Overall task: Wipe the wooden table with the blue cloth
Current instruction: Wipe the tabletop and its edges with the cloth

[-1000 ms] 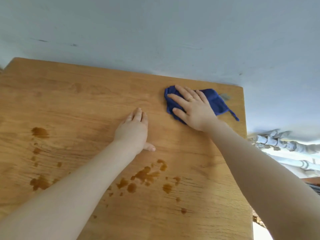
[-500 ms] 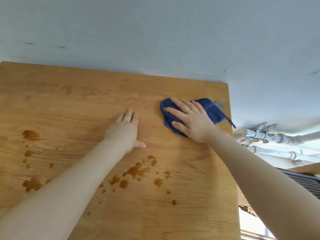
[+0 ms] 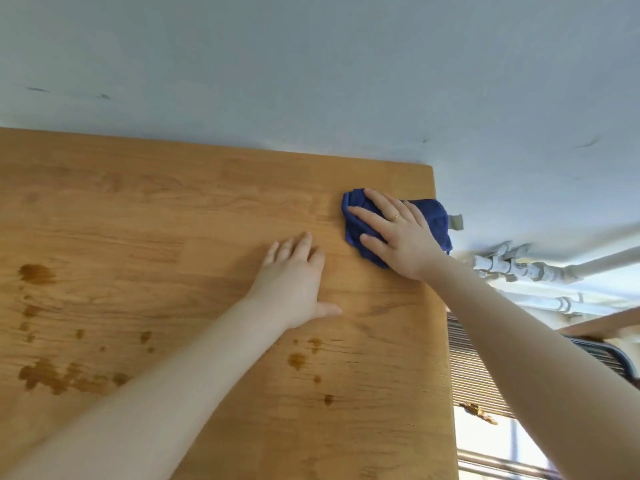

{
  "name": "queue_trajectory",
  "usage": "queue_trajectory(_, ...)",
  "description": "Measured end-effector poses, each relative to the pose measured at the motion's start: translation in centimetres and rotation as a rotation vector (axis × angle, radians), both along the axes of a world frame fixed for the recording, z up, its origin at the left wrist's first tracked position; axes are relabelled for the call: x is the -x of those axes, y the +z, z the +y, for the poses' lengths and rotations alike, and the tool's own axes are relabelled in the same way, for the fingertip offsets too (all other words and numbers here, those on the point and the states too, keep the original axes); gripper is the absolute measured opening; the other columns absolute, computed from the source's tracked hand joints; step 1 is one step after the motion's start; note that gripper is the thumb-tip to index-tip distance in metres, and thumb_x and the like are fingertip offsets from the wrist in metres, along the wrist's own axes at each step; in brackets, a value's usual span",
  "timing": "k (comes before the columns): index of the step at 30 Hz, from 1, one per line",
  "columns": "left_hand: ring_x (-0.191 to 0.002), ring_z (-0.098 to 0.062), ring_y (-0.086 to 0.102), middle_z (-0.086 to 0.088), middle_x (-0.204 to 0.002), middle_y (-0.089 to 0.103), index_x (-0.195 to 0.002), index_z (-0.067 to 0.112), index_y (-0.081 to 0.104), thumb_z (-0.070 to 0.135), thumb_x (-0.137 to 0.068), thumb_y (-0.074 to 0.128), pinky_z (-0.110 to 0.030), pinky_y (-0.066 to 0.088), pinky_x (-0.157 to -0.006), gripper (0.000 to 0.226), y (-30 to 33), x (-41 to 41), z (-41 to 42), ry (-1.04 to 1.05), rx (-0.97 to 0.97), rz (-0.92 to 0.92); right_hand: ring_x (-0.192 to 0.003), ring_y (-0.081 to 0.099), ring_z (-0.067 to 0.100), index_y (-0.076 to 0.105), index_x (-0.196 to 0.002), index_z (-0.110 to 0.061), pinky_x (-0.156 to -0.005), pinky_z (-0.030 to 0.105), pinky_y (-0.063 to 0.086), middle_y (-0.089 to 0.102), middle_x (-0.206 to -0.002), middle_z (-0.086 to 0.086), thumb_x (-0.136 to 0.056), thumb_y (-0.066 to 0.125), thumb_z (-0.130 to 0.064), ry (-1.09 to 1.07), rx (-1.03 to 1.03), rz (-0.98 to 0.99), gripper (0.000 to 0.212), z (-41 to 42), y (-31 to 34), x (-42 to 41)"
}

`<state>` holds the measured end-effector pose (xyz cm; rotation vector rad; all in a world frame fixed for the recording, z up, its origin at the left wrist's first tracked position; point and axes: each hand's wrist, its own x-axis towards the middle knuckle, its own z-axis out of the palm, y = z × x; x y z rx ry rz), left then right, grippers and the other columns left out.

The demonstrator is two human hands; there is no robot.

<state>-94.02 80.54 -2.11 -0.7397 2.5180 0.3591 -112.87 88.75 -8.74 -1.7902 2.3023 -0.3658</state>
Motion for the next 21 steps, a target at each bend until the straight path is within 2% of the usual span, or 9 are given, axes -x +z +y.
queue_trajectory(2,-0.144,-0.031,0.0,-0.013,-0.157,-0.009,-0.149,0.013,0.006,0.074,-0.069,0.054,-0.044,0.002,-0.117,0.111,-0.1,0.7,0.4,-0.004,0.023,-0.037,-0.136,0.028,0.029,0.042,-0.137,-0.031,-0.11,0.046,0.018,0.027,-0.152,0.002,-0.086,0.019,-0.054,-0.023,0.012,0.023,0.06,-0.8,-0.2,2.1)
queue_trajectory(4,-0.144,-0.032,0.0,-0.014,-0.156,-0.01,-0.149,0.013,0.002,0.078,-0.063,0.056,-0.044,0.003,-0.117,0.12,-0.4,0.6,0.6,-0.046,0.067,-0.075,-0.135,0.028,0.028,0.039,-0.138,-0.033,-0.11,0.042,0.015,0.026,-0.152,0.001,-0.08,0.013,-0.059,-0.153,0.026,0.06,0.068,-2.0,-0.2,4.5)
queue_trajectory(7,-0.144,-0.032,-0.003,-0.013,-0.156,-0.015,-0.149,0.013,-0.004,0.076,-0.062,0.059,-0.042,0.007,-0.116,0.124,-0.8,-0.1,0.7,-0.059,0.074,-0.062,-0.136,0.026,0.027,0.036,-0.14,-0.034,-0.112,0.042,0.012,0.023,-0.153,0.0,-0.074,0.008,-0.062,-0.274,-0.013,0.073,0.077,-3.2,-0.4,6.7)
queue_trajectory(10,-0.144,-0.031,-0.007,-0.011,-0.155,-0.018,-0.148,0.014,-0.006,0.072,-0.063,0.062,-0.041,0.009,-0.116,0.124,-1.0,-0.2,0.9,-0.024,0.037,-0.055,-0.135,0.027,0.03,0.04,-0.138,-0.031,-0.112,0.045,0.014,0.026,-0.152,0.004,-0.079,0.013,-0.058,-0.261,0.008,0.043,0.07,-2.3,-0.2,5.6)
queue_trajectory(13,-0.144,-0.032,-0.006,-0.012,-0.155,-0.016,-0.148,0.012,-0.005,0.07,-0.063,0.063,-0.042,0.011,-0.116,0.123,-0.8,0.0,1.1,-0.027,0.043,-0.063,-0.133,0.033,0.033,0.048,-0.133,-0.028,-0.109,0.049,0.017,0.033,-0.149,0.007,-0.087,0.026,-0.049,-0.152,0.076,0.058,0.055,1.5,-0.5,2.0)
queue_trajectory(17,-0.144,-0.035,-0.002,-0.015,-0.156,-0.013,-0.148,0.011,0.0,0.068,-0.063,0.066,-0.043,0.013,-0.115,0.122,-0.3,0.6,1.1,-0.029,0.056,-0.097,-0.136,0.029,0.031,0.044,-0.135,-0.033,-0.109,0.048,0.017,0.029,-0.151,0.005,-0.09,0.029,-0.05,-0.072,0.044,0.055,0.051,4.3,-0.3,-0.2)
queue_trajectory(19,-0.143,-0.036,0.0,-0.017,-0.155,-0.013,-0.148,0.01,0.001,0.067,-0.063,0.066,-0.044,0.013,-0.115,0.122,-0.1,1.0,1.1,-0.041,0.066,-0.125,-0.138,0.026,0.029,0.041,-0.137,-0.035,-0.11,0.047,0.014,0.025,-0.153,0.002,-0.088,0.024,-0.054,-0.089,0.006,0.038,0.054,3.1,0.0,1.2)
queue_trajectory(21,-0.143,-0.037,0.002,-0.018,-0.155,-0.012,-0.147,0.009,0.004,0.067,-0.061,0.068,-0.044,0.014,-0.115,0.122,-0.2,1.3,1.1,-0.043,0.074,-0.136,-0.139,0.02,0.027,0.037,-0.139,-0.037,-0.112,0.045,0.009,0.02,-0.154,0.0,-0.09,0.027,-0.053,-0.201,-0.01,0.039,0.052,1.1,-0.1,2.6)
